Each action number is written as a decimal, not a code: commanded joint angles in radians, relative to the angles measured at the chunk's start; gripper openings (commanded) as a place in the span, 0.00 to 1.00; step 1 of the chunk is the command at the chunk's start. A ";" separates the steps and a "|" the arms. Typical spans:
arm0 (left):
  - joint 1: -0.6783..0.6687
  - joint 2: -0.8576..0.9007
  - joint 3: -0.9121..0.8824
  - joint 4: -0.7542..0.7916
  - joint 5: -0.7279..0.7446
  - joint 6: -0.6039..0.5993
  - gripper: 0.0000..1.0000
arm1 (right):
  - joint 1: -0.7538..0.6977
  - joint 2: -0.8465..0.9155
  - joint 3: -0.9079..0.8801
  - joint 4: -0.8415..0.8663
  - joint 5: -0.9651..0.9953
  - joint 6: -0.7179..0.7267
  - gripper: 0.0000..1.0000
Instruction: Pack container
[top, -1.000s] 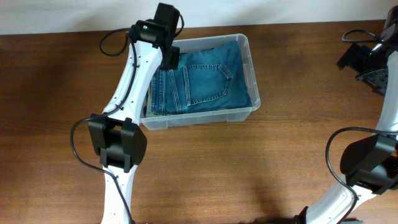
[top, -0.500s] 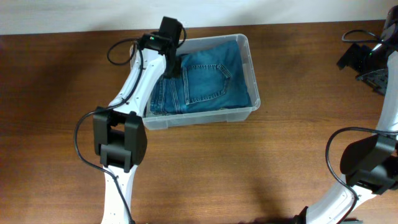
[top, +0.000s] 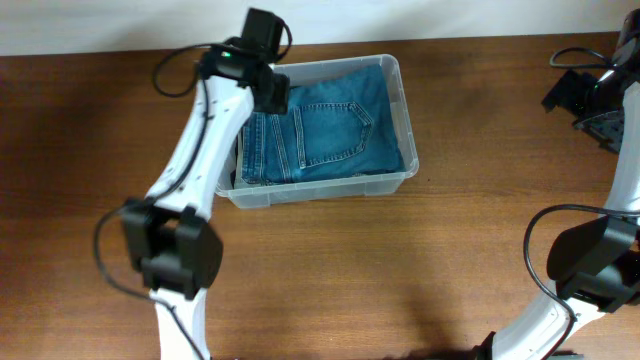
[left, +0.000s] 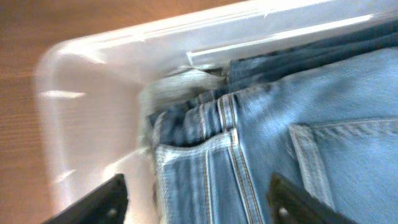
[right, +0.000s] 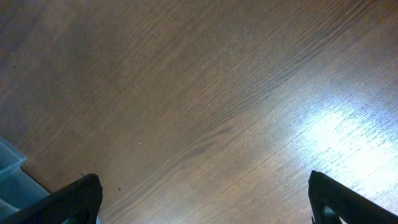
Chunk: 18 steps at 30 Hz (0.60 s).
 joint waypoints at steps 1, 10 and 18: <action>0.003 -0.161 0.031 -0.037 0.001 0.003 0.84 | 0.001 0.003 -0.005 0.000 -0.002 0.000 0.98; 0.003 -0.302 0.030 -0.291 0.020 -0.021 0.99 | 0.001 0.003 -0.005 0.000 -0.002 0.001 0.98; -0.050 -0.432 0.011 -0.366 -0.009 -0.081 0.99 | 0.001 0.003 -0.005 0.000 -0.002 0.001 0.98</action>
